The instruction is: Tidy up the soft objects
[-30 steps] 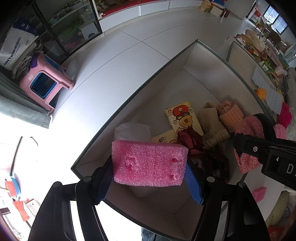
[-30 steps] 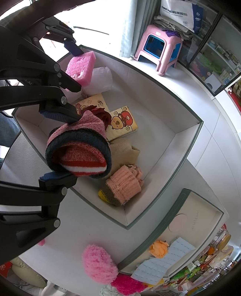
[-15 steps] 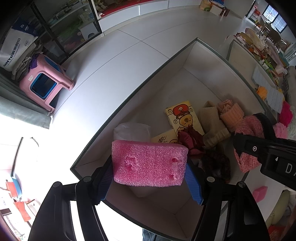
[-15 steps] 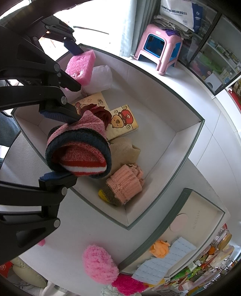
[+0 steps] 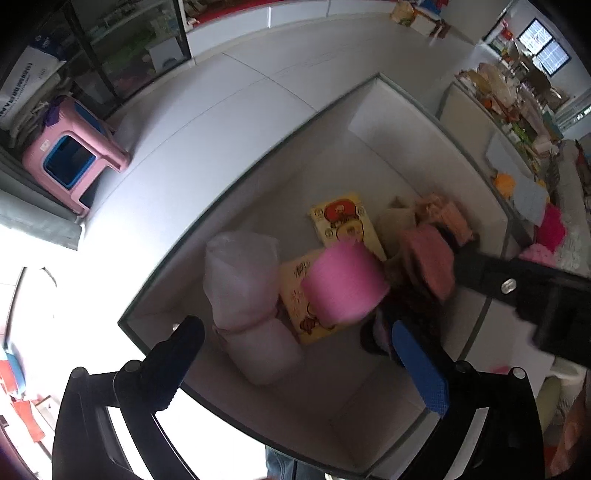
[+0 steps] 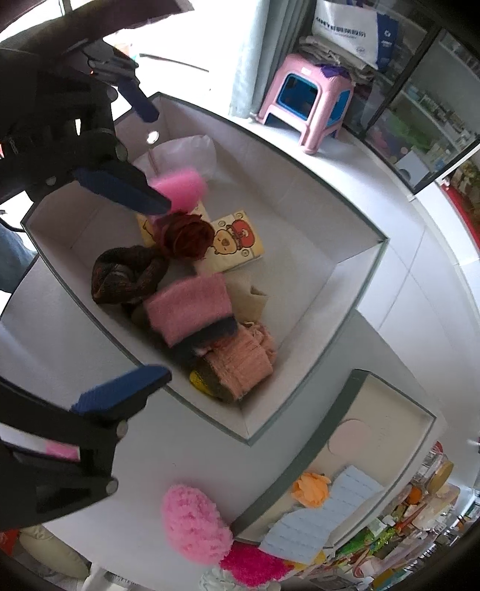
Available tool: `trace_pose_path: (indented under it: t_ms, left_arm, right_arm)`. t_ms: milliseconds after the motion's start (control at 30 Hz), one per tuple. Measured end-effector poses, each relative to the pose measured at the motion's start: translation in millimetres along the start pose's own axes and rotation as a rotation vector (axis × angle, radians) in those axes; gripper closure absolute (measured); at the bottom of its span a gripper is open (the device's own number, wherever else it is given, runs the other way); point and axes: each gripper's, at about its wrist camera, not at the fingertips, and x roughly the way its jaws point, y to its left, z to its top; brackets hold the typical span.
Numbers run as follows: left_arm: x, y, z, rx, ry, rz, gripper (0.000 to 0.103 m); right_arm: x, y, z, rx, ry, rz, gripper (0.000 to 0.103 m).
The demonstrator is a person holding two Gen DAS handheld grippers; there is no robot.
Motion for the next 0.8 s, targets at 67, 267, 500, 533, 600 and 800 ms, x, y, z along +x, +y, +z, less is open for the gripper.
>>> trace_pose_path:
  t_ms: [67,267,500,533,600,800]
  left_arm:
    - [-1,-2,-1,0.016,-0.007,0.019,0.001]
    - [-15,-8,-5,0.047,-0.060,0.022,0.001]
    - [-34,-10,-7,0.054,-0.117,0.013,0.001]
    - [-37,-9,-8,0.050,-0.125,0.009,0.001]
    - [-39,-9,-10,0.051,-0.130,0.023,0.001]
    - [-44,-12,-16,0.054,-0.134,0.068,0.001]
  right_arm:
    - [-6,-1,-2,0.008,-0.023,0.005,0.011]
    - [-21,-6,-11,0.025,-0.045,-0.002,0.000]
    - [-37,-9,-23,0.027,-0.078,-0.010,0.000]
    - [-40,-10,-25,0.030,-0.083,-0.008,0.000]
    - [-45,-11,-29,0.034,-0.088,-0.005,0.000]
    - [-52,-12,-39,0.035,-0.099,0.005,0.000]
